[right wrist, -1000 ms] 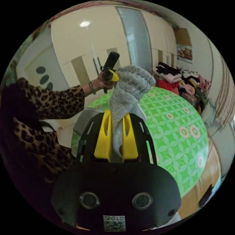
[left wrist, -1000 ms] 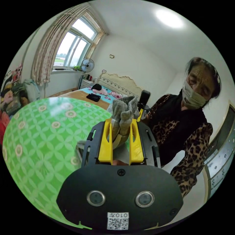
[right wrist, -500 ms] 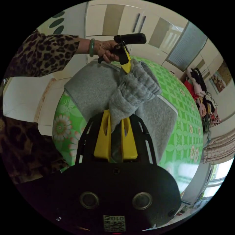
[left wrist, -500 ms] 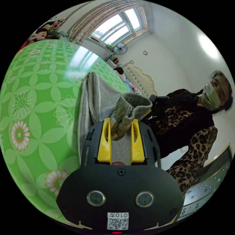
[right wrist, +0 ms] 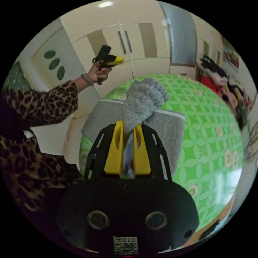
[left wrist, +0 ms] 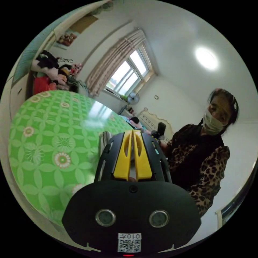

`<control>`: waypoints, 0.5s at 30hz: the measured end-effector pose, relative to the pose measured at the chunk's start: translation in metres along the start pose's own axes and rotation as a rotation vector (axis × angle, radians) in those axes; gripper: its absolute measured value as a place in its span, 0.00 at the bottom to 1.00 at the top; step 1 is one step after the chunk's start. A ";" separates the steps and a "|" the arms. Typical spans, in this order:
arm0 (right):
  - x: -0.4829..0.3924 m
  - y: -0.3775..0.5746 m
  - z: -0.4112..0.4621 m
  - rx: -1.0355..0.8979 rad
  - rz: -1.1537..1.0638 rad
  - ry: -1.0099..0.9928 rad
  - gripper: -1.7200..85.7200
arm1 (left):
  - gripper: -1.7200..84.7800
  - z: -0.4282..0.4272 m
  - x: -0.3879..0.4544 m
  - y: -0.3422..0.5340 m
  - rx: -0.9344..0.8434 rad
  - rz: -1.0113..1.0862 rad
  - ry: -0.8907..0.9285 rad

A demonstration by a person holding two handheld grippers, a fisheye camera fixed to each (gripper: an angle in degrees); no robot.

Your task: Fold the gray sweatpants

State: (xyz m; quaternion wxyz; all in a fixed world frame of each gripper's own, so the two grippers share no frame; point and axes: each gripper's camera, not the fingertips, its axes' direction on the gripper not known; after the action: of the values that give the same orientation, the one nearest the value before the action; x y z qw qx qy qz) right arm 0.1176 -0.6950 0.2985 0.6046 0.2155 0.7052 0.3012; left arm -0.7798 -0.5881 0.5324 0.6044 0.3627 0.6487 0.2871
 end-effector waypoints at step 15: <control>-0.054 0.064 0.132 -0.287 -0.361 0.144 0.11 | 0.08 -0.181 0.212 0.456 1.149 -0.759 -0.342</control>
State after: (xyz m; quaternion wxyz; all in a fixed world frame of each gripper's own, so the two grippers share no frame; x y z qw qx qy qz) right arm 0.2527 -0.6632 0.3701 0.6215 -0.0241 0.7235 0.2997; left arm -0.9048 -0.1420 0.7997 0.4691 0.4132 0.6751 -0.3918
